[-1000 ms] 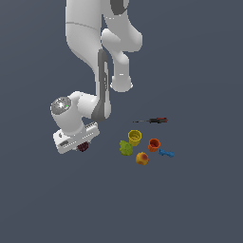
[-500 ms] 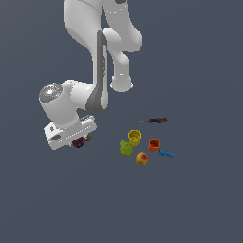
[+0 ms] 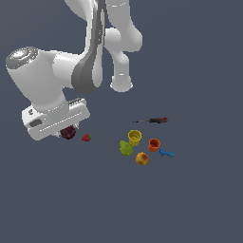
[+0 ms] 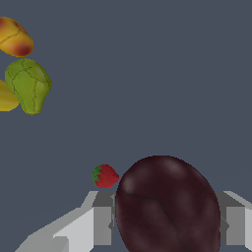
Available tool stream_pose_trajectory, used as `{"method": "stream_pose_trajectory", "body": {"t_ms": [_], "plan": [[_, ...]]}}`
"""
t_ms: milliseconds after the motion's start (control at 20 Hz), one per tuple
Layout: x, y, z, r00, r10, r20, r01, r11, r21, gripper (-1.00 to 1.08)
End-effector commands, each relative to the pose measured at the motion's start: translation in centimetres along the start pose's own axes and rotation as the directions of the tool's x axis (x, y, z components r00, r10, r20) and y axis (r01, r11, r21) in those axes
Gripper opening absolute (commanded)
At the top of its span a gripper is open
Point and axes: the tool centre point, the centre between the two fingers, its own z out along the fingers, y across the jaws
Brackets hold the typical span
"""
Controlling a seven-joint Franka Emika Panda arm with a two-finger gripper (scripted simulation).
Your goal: Pick up a designated object from a clutter of objects.
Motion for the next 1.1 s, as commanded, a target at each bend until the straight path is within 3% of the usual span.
{"method": "stream_pose_trajectory", "body": {"t_ms": [0, 600, 1050], "plan": [[0.2, 0.4, -2.8, 1.000, 0.000, 0.000, 0.000, 1.000, 0.000, -1.00], [1.3, 2.4, -15.0, 1.000, 0.000, 0.000, 0.000, 1.000, 0.000, -1.00], [2.0, 3.7, -21.6, 1.000, 0.001, 0.001, -0.001, 1.000, 0.000, -1.00]]}}
